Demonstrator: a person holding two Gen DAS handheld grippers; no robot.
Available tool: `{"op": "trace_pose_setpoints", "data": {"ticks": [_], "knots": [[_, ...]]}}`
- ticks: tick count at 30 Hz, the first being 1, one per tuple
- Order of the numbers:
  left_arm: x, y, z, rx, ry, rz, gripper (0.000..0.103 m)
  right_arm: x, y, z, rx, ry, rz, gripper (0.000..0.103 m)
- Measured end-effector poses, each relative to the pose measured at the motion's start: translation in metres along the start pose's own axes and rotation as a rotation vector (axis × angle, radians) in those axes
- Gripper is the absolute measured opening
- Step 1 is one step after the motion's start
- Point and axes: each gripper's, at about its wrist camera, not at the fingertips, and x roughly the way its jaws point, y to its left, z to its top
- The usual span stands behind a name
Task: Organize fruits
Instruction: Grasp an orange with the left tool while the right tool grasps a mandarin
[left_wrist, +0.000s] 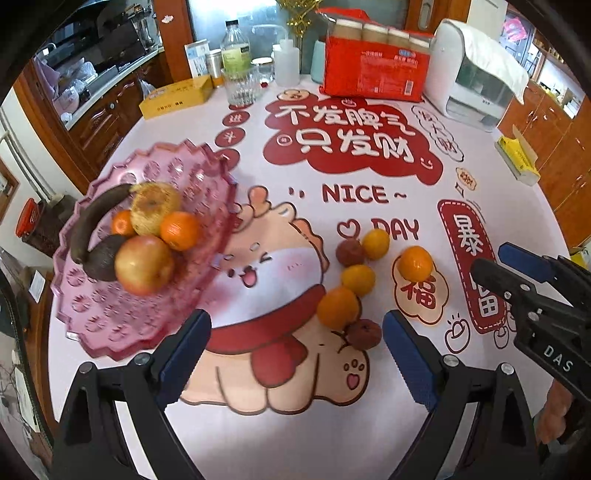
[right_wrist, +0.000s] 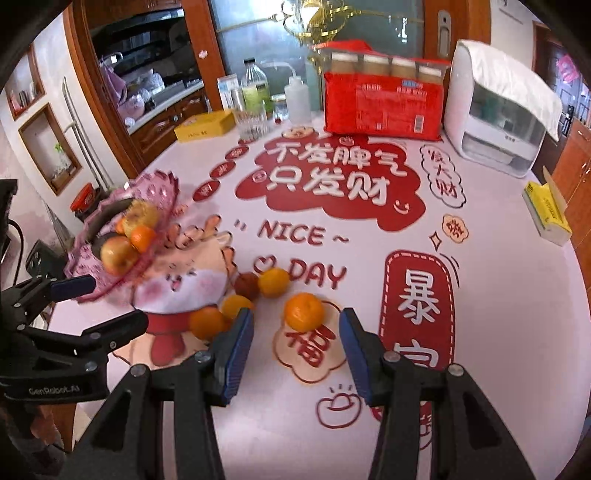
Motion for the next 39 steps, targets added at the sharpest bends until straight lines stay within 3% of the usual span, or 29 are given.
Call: {"op": "trace_pose_setpoints", "data": {"ticks": [5, 12, 30, 32, 39], "knots": [[0.024, -0.010, -0.006, -0.020, 0.026, -0.002, 0.093, 0.024, -0.011, -0.004, -0.012, 0.050, 0.024, 0.049], [0.062, -0.017, -0.007, -0.081, 0.089, -0.025, 0.081, 0.056, -0.018, -0.002, -0.022, 0.108, 0.082, 0.049], [0.105, -0.021, -0.003, -0.112, 0.164, -0.104, 0.037, 0.107, -0.016, 0.001, -0.028, 0.199, 0.152, 0.046], [0.106, -0.023, -0.002, -0.105, 0.160, -0.100, 0.037, 0.106, -0.017, 0.001, -0.032, 0.192, 0.143, 0.041], [0.102, -0.019, -0.003, -0.111, 0.151, -0.115, 0.035, 0.104, -0.015, 0.001, -0.024, 0.200, 0.145, 0.040]]}}
